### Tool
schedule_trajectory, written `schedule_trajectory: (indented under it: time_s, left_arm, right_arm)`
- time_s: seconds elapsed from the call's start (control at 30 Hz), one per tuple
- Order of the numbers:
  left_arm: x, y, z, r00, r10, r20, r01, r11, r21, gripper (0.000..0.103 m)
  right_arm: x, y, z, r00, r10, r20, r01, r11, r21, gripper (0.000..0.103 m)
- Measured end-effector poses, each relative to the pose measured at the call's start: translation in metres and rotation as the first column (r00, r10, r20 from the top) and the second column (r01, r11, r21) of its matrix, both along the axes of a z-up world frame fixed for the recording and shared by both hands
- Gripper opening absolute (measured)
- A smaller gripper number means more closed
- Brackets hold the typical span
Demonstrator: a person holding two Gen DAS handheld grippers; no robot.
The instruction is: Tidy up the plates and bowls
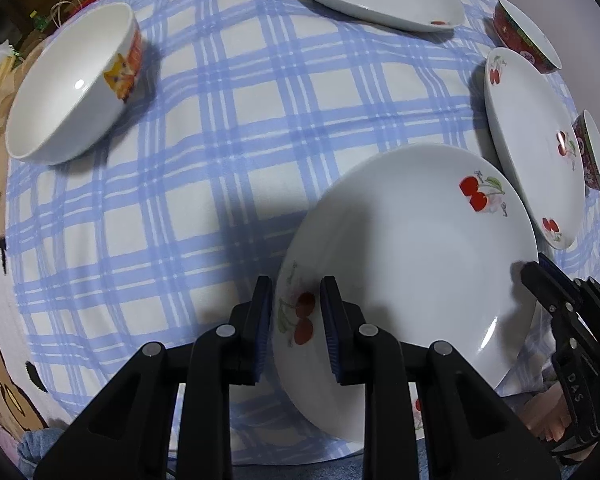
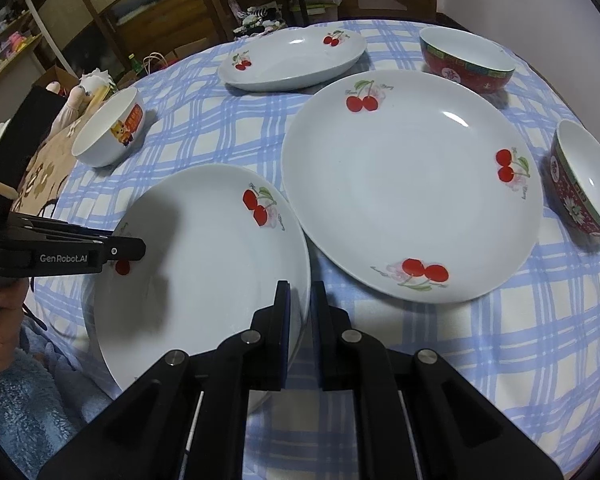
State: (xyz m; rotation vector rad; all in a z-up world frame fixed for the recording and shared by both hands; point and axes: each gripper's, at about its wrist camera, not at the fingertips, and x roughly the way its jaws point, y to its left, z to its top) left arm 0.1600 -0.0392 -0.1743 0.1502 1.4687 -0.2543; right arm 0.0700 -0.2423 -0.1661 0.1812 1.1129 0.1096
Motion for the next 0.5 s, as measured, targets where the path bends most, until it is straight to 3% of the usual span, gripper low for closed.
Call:
schedule_trajectory:
  time_s: [0.33, 0.4, 0.43, 0.5]
  left_arm:
    - [-0.009, 0.009, 0.027, 0.993, -0.005, 0.117, 0.006, 1.0, -0.007, 0.03]
    - [-0.014, 0.01, 0.034, 0.988, -0.013, 0.152, 0.015, 1.0, -0.01, 0.038]
    - [-0.016, 0.01, 0.038, 0.985, -0.016, 0.172, 0.018, 1.0, -0.007, 0.048]
    - [-0.02, 0.01, 0.046, 0.977, -0.022, 0.212, 0.023, 1.0, -0.004, 0.056]
  right_arm:
    - [-0.024, -0.018, 0.025, 0.995, -0.074, 0.062, 0.074, 0.997, 0.005, 0.012]
    - [-0.03, -0.026, 0.032, 0.991, -0.11, 0.079, 0.109, 0.994, 0.008, 0.02]
    - [-0.032, -0.03, 0.034, 0.989, -0.121, 0.085, 0.121, 0.993, 0.009, 0.023]
    - [-0.038, -0.039, 0.041, 0.982, -0.155, 0.106, 0.155, 0.988, 0.008, 0.041]
